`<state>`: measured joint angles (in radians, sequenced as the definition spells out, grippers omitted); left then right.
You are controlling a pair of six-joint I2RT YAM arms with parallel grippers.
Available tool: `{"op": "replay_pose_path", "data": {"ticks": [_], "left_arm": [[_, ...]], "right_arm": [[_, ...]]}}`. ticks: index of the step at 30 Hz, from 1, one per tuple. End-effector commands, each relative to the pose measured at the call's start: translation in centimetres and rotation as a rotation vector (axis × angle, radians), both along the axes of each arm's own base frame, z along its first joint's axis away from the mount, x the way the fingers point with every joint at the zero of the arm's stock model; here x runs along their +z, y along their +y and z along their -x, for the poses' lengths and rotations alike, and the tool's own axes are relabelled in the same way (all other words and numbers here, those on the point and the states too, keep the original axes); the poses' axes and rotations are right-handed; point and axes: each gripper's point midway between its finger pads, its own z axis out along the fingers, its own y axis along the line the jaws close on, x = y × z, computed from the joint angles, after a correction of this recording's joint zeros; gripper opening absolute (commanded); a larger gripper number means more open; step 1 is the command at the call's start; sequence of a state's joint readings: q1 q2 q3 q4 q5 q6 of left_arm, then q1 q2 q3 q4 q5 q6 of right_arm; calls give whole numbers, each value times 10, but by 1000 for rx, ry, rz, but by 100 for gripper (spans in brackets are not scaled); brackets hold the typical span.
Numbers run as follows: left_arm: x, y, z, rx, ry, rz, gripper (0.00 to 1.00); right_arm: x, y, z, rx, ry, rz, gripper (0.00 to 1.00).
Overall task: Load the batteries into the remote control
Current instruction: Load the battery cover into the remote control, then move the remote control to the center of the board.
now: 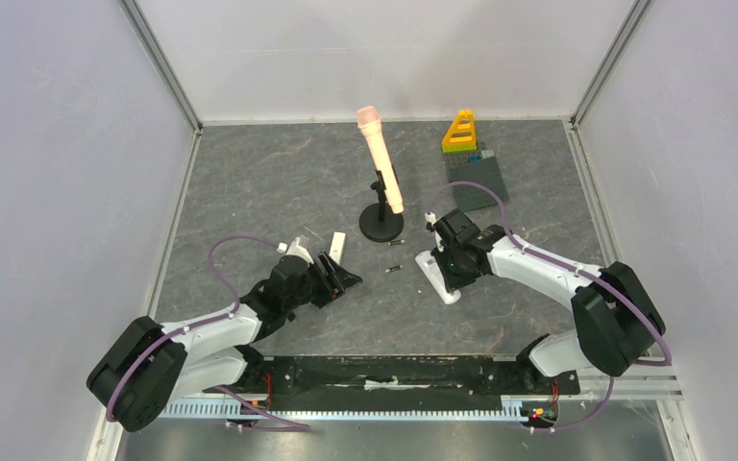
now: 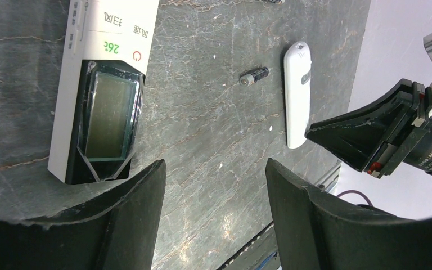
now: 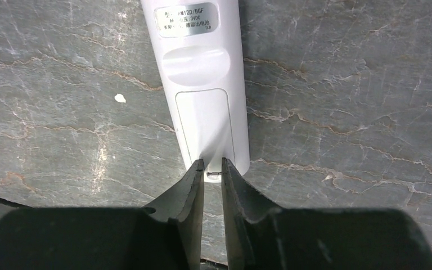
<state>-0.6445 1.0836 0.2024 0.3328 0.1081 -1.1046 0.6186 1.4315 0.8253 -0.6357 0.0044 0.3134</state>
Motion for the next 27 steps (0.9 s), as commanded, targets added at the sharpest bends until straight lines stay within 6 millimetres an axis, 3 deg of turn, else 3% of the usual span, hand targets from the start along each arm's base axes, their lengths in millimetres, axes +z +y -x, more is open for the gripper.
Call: {"op": "replay_pose_path", "data": {"ticks": [1, 5, 7, 10, 15, 23, 27], "left_arm": [[8, -1, -4, -4, -42, 14, 70], [8, 0, -4, -3, -42, 13, 70], [9, 1, -4, 2, -45, 11, 70], [11, 3, -4, 8, -53, 8, 70], [12, 6, -3, 14, -60, 0, 70], [12, 7, -3, 14, -63, -6, 70], [12, 7, -3, 16, -61, -8, 70]], "right_arm": [[8, 4, -11, -28, -53, -22, 20], [27, 9, -21, -43, -109, -54, 28], [34, 9, -26, -49, -134, -57, 42], [33, 6, -30, -34, -157, -32, 60], [20, 8, -34, 19, -150, -13, 78], [-3, 11, -34, 65, -120, 0, 78], [-12, 9, -29, 64, -85, 17, 62]]}}
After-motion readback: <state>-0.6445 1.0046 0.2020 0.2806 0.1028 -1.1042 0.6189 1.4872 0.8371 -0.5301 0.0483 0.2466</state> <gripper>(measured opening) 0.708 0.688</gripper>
